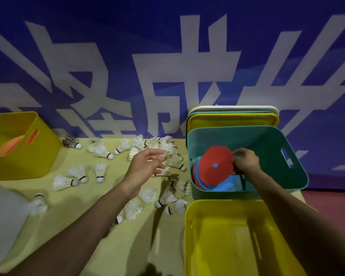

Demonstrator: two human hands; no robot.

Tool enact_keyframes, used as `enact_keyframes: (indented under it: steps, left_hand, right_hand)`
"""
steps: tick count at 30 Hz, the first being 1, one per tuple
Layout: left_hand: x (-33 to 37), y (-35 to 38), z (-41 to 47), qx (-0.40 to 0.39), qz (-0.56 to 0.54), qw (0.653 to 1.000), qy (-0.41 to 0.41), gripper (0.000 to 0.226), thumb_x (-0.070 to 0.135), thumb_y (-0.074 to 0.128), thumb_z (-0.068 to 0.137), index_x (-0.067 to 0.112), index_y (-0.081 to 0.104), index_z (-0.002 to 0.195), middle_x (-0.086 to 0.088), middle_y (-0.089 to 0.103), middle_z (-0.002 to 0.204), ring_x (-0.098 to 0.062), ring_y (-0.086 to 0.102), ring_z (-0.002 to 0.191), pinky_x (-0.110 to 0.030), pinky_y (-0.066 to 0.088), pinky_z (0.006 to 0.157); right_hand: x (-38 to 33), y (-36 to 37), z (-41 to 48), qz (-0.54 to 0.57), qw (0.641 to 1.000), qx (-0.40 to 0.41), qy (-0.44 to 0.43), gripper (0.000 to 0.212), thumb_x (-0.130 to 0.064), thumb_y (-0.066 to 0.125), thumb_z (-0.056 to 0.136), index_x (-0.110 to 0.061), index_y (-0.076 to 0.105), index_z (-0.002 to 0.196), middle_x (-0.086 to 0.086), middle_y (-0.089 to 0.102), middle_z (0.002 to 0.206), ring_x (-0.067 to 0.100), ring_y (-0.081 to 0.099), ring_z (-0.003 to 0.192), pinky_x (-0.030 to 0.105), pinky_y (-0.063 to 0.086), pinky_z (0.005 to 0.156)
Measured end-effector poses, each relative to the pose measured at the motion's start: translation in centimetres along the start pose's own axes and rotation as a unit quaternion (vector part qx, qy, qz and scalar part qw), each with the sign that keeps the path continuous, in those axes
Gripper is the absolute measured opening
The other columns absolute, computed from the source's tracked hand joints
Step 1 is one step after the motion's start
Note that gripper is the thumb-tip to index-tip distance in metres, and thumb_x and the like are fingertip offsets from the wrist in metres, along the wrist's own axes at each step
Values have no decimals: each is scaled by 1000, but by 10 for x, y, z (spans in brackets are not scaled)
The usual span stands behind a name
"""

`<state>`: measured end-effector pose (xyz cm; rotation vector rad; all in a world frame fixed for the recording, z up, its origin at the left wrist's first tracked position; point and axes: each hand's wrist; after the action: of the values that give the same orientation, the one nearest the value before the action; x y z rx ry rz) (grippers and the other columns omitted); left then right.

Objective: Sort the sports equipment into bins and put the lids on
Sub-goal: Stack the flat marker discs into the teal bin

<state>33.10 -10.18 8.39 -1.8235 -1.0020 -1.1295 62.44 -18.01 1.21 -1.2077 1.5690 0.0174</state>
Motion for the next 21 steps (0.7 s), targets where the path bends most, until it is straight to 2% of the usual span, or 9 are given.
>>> enact_keyframes:
  steps: [2, 6, 9, 12, 14, 16, 19, 21]
  left_hand:
    - [-1, -8, -4, 11, 0, 1000, 1, 17, 6, 62, 89, 14, 67, 103, -8, 69, 100, -22, 71, 85, -38, 56, 81]
    - [-1, -16, -11, 8, -1, 1000, -2, 16, 5, 63, 88, 13, 68, 101, -8, 68, 100, -23, 71, 84, -37, 56, 79]
    - [-1, -15, -16, 1, -3, 1000, 4, 16, 6, 62, 88, 12, 68, 102, -11, 69, 101, -23, 71, 83, -35, 57, 78]
    - [1, -14, -20, -3, -7, 1000, 12, 16, 5, 61, 88, 11, 68, 102, -12, 69, 100, -21, 70, 81, -34, 57, 77]
    - [4, -13, -23, -5, -12, 1000, 17, 16, 6, 61, 89, 12, 67, 102, -12, 69, 101, -21, 70, 81, -35, 56, 78]
    - [6, -13, -25, -4, -16, 1000, 19, 16, 6, 61, 89, 11, 67, 102, -12, 69, 101, -22, 71, 82, -37, 56, 79]
    - [9, -14, -26, -7, -10, 1000, 25, 15, 8, 61, 89, 13, 67, 102, -11, 70, 101, -24, 71, 85, -38, 56, 82]
    - [9, -14, -26, -8, -10, 1000, 28, 15, 9, 60, 90, 14, 67, 102, -11, 70, 101, -24, 72, 86, -37, 56, 81]
  right_hand:
    - [2, 4, 5, -56, 998, -13, -18, 15, -6, 57, 84, -15, 63, 93, 20, 68, 89, 33, 69, 73, 44, 59, 72]
    - [8, -1, 5, -100, 994, -46, -16, 20, -9, 57, 88, -11, 63, 106, 19, 68, 92, 27, 61, 78, 32, 49, 70]
    - [9, -5, 7, -81, 996, -43, -19, 20, -7, 57, 86, -14, 65, 103, 17, 68, 84, 27, 62, 74, 35, 52, 70]
    - [9, 0, 10, -72, 996, -53, -27, 24, -3, 54, 83, -11, 68, 101, 18, 67, 74, 28, 63, 68, 43, 58, 77]
    - [7, 5, 10, -65, 995, -74, -28, 24, -2, 56, 82, -9, 67, 103, 21, 69, 76, 30, 65, 69, 49, 58, 78]
    - [5, 9, 10, -87, 993, -75, -22, 26, -2, 58, 80, -10, 67, 104, 23, 71, 82, 31, 69, 75, 48, 58, 78]
    - [0, 7, 5, -152, 986, -71, -25, 29, 3, 52, 75, 1, 72, 96, 23, 72, 82, 33, 69, 85, 43, 58, 79]
    - [-4, 3, -1, -178, 981, -68, -27, 29, 3, 51, 76, 3, 73, 95, 20, 73, 88, 34, 67, 90, 38, 57, 79]
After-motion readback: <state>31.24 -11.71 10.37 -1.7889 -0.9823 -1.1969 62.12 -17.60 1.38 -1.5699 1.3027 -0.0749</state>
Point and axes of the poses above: each hand's wrist, its own z-axis towards the middle knuckle, its own y-axis out of the palm, x = y × z
